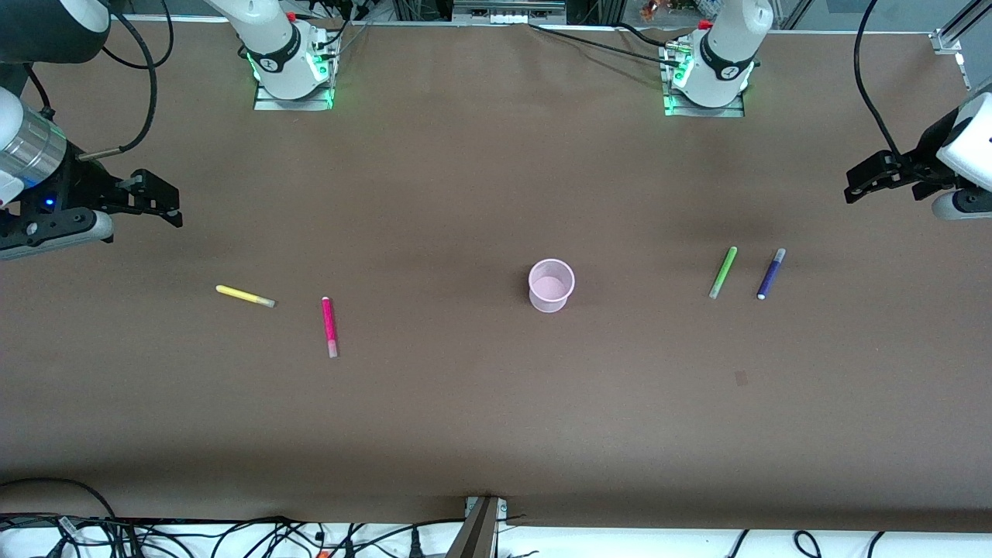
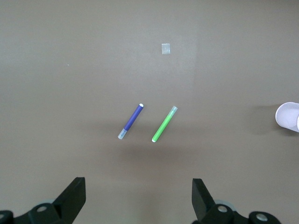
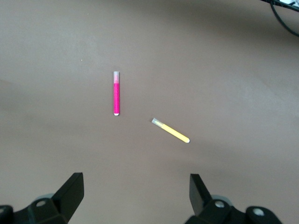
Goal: Organize pens into pink holder with both arms
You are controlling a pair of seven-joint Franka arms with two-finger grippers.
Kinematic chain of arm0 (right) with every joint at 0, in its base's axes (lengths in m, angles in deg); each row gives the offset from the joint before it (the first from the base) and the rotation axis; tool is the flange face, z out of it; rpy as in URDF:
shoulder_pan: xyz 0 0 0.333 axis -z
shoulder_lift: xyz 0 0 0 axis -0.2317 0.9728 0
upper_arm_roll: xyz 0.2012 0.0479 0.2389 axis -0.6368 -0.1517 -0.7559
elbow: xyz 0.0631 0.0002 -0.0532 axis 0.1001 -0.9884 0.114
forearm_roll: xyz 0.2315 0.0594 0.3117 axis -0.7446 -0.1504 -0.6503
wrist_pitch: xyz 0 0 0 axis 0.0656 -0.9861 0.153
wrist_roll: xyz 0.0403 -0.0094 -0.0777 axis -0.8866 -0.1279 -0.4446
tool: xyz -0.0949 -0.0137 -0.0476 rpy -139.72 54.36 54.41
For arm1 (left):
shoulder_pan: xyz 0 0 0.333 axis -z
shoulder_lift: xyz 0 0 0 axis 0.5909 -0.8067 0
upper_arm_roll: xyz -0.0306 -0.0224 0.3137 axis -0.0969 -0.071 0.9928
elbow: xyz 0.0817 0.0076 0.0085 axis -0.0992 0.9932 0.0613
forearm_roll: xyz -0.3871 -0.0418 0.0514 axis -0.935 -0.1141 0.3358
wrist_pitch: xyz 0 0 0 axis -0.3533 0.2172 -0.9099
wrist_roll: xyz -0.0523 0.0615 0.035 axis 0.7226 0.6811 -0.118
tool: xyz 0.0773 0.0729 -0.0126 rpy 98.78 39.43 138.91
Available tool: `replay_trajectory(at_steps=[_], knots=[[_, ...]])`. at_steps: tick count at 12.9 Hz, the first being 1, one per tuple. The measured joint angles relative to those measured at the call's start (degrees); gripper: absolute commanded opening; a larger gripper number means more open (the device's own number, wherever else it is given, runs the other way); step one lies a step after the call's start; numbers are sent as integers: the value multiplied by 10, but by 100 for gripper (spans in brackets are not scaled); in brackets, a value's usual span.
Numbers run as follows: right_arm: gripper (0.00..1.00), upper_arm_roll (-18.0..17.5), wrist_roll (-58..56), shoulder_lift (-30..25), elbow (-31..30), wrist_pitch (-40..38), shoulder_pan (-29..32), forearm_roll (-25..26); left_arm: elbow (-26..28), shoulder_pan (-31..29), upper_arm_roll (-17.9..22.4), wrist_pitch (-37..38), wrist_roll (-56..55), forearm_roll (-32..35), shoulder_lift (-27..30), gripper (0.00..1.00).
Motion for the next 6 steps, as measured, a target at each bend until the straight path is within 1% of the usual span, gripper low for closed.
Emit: replay_trajectory(at_steps=[6], knots=[[100, -4, 0, -11, -7, -35, -3, 0, 0, 0, 0, 1, 0, 0, 0, 100]])
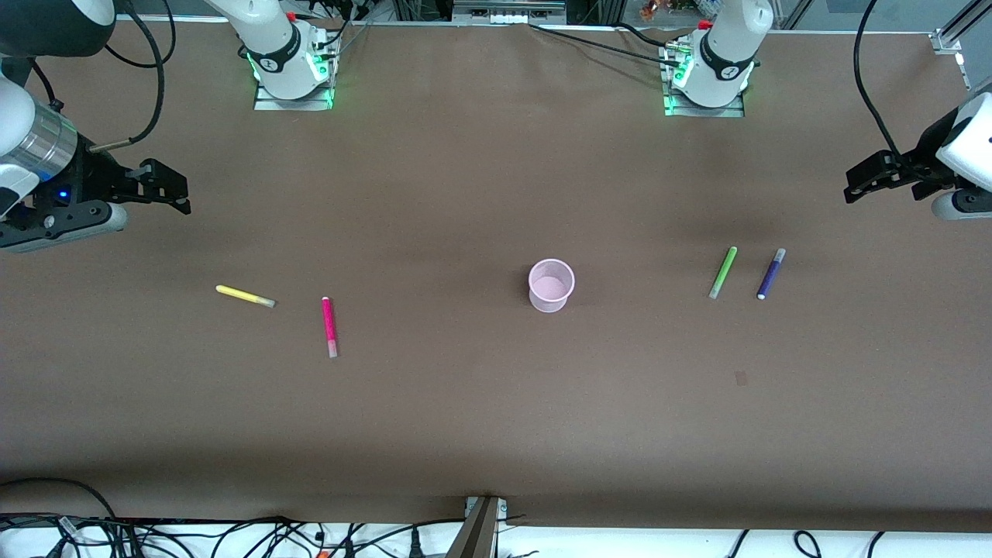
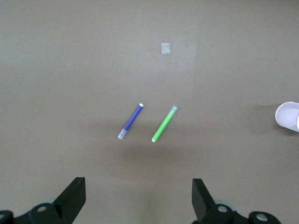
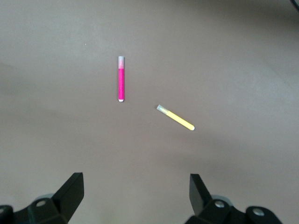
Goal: Organize pens into pink holder with both arms
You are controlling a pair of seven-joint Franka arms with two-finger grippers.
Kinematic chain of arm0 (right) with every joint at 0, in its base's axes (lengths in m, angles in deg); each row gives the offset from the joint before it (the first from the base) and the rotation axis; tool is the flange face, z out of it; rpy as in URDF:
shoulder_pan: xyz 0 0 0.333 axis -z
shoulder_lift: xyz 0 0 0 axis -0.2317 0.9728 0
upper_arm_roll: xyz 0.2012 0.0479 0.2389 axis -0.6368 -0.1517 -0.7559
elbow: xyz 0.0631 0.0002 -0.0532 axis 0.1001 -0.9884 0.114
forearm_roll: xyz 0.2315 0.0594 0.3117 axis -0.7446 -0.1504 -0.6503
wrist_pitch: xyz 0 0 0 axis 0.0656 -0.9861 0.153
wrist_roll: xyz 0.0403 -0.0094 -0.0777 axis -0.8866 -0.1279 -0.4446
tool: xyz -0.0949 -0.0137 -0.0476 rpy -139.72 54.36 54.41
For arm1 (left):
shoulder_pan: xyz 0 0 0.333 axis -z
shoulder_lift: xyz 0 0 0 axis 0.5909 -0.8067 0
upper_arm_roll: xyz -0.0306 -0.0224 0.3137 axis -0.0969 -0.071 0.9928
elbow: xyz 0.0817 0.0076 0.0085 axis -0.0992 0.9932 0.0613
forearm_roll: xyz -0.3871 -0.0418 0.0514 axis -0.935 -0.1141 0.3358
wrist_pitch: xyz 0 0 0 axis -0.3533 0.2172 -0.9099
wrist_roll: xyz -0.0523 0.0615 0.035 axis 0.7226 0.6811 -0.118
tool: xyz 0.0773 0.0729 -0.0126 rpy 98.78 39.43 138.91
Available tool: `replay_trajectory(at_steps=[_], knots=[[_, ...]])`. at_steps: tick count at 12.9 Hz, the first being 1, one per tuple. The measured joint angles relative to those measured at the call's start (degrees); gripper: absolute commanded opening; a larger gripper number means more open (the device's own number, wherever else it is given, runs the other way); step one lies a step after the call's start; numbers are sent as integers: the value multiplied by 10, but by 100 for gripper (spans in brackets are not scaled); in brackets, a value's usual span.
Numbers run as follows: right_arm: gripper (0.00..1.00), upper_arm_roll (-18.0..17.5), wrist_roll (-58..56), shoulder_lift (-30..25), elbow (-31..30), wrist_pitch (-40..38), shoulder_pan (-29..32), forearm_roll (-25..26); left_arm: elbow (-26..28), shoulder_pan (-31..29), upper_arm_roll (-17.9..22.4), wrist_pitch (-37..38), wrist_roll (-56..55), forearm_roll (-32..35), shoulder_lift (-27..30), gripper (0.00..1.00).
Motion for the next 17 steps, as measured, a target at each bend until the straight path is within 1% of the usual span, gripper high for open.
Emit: replay_trajectory(at_steps=[5, 9, 17], knots=[[100, 0, 0, -2, -2, 0, 0, 1, 0, 0, 0, 1, 0, 0, -1, 100], [100, -1, 0, -2, -2, 2, -8, 18, 0, 0, 0, 1, 0, 0, -1, 100], [100, -2, 0, -1, -2, 2, -11, 20, -1, 1, 1, 3, 0, 0, -7, 100]])
